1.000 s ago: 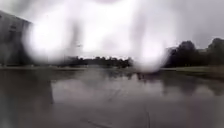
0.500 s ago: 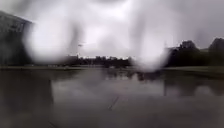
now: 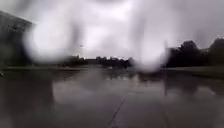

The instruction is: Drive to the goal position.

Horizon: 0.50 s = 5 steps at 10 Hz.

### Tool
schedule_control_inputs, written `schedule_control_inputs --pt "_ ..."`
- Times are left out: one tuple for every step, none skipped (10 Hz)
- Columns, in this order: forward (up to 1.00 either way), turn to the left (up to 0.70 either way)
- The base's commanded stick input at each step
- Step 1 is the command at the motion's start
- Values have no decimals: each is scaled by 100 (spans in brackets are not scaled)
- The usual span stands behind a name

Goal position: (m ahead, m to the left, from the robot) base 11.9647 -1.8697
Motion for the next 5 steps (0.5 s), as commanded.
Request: schedule_control_inputs --pt "70 0" --pt "70 0" --pt "70 0" --pt "70 0" --pt "70 0"
